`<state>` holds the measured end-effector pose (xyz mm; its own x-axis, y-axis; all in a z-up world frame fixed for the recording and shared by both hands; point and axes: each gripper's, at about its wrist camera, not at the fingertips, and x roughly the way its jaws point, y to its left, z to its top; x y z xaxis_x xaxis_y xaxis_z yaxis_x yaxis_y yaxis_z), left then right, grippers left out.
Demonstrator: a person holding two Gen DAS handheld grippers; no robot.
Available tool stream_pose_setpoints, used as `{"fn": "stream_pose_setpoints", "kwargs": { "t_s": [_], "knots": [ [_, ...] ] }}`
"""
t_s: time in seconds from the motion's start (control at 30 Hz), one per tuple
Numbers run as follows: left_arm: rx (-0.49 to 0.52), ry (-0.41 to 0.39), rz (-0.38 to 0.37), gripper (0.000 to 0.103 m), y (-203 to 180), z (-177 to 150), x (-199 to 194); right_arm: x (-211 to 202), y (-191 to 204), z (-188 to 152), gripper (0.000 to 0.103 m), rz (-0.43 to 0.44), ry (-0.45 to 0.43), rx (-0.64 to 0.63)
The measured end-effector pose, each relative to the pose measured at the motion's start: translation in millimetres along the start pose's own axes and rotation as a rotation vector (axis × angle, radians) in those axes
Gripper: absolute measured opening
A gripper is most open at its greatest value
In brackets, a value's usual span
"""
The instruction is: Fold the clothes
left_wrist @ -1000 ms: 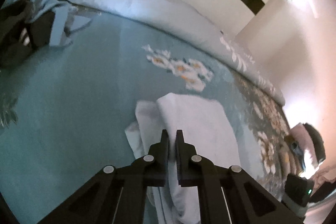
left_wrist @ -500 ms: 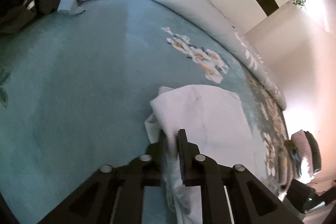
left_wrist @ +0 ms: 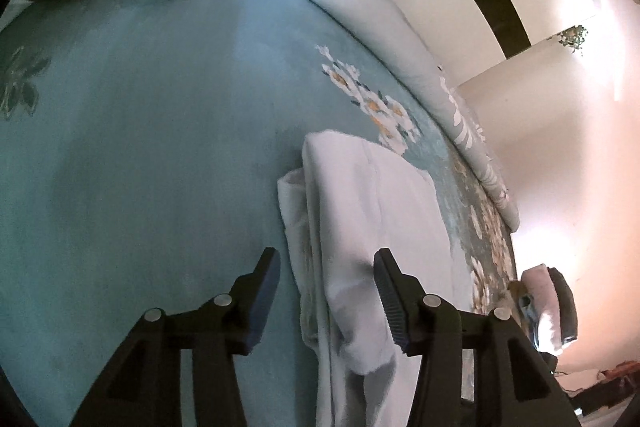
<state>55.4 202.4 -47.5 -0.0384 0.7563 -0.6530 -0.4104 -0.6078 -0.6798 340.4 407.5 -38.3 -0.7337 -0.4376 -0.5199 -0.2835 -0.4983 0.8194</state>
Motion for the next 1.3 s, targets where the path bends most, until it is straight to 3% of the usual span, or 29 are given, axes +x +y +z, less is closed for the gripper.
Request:
{"fn": "stream_pose_setpoints", "kwargs": {
  "t_s": [0.07, 0.2, 0.3, 0.47, 0.73, 0.87, 1.03, 1.2, 1.3],
  "knots": [
    [0.003, 0.000, 0.002, 0.053, -1.4, -3.9, -2.7, 1.9, -3.7, 1.2, 0.047, 0.017, -0.016, 0.037],
    [0.001, -0.008, -0.009, 0.053, -4.2, -9.7, -9.6, 4.9, -13.6, 4.4, 0.012, 0.039, -0.035, 0.110],
    [-0.001, -0.016, -0.015, 0.053, -5.1, -12.4, -14.4, 5.4, -17.0, 6.9, 0.009, 0.049, -0.033, 0.125],
    [-0.019, -0.015, -0.038, 0.053, -5.1, -17.0, -21.7, -20.7, -14.6, 20.4, 0.008, 0.036, -0.070, 0.069],
    [0.039, -0.023, -0.066, 0.054, -26.6, -17.2, -25.6, -77.2, -33.8, 73.8, 0.008, -0.131, -0.124, -0.017],
    [0.079, 0.000, -0.046, 0.056, -40.2, -5.7, -8.3, -84.9, -40.4, 94.0, 0.008, -0.188, -0.102, -0.061],
    [0.122, 0.053, 0.004, 0.056, -48.5, 8.7, 20.0, -78.6, -55.9, 89.6, 0.008, -0.198, -0.074, -0.035],
    [0.138, 0.102, 0.055, 0.056, -47.9, 22.8, 45.3, -83.2, -64.9, 77.3, 0.016, -0.174, -0.091, -0.005],
    [0.164, 0.131, 0.045, 0.058, -51.6, 26.8, 55.5, -82.6, -68.5, 67.1, 0.039, -0.159, -0.109, 0.037]
  ]
}}
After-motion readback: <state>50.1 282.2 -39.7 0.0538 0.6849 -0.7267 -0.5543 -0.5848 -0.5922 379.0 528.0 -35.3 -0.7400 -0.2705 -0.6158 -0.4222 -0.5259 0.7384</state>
